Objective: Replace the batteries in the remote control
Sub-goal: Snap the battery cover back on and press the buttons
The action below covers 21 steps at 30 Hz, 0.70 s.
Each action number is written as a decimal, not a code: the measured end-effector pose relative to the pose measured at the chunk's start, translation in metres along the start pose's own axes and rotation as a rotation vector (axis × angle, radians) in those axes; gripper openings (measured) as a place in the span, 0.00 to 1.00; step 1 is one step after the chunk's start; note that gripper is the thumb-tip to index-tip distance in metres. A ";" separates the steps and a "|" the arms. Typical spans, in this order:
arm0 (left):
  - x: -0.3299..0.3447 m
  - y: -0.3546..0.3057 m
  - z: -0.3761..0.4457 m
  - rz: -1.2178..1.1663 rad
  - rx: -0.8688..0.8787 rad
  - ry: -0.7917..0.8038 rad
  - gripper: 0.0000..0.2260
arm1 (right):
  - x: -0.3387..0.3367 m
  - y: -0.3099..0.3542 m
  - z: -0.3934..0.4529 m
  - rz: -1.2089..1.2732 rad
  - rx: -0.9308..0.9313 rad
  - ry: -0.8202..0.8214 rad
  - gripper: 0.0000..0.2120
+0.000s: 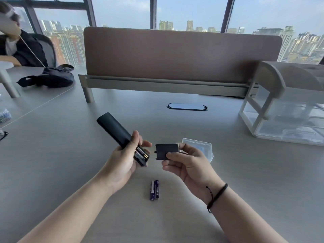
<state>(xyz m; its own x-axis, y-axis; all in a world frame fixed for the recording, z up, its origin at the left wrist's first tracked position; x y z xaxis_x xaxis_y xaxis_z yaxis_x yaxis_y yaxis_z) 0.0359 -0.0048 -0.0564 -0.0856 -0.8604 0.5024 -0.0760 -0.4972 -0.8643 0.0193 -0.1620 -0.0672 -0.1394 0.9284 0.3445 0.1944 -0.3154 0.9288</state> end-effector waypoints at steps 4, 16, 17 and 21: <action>0.004 0.001 -0.004 0.145 -0.007 0.036 0.22 | 0.006 -0.002 -0.003 0.044 0.046 0.036 0.07; 0.016 0.006 -0.009 0.110 -0.049 0.153 0.20 | 0.002 0.000 -0.004 -0.051 0.018 -0.019 0.03; 0.016 0.005 -0.009 0.119 -0.046 0.156 0.20 | 0.001 0.001 -0.004 -0.060 0.003 -0.029 0.03; 0.016 0.003 -0.009 0.105 -0.046 0.153 0.17 | -0.001 0.005 -0.005 -0.156 -0.068 -0.081 0.03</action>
<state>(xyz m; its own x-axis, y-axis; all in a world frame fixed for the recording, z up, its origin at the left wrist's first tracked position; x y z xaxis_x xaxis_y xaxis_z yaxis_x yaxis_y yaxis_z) 0.0252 -0.0188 -0.0512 -0.2453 -0.8784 0.4101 -0.1042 -0.3967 -0.9120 0.0156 -0.1658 -0.0618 -0.0832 0.9790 0.1861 0.1099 -0.1766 0.9781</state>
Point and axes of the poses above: each hand's wrist, its own z-axis towards the middle knuckle, its own x-axis out of the palm, y = z × x, the point moved 9 cm from there along z, towards the middle knuckle, and after that the axes turned 8 degrees about -z, right-handed, at the moved point
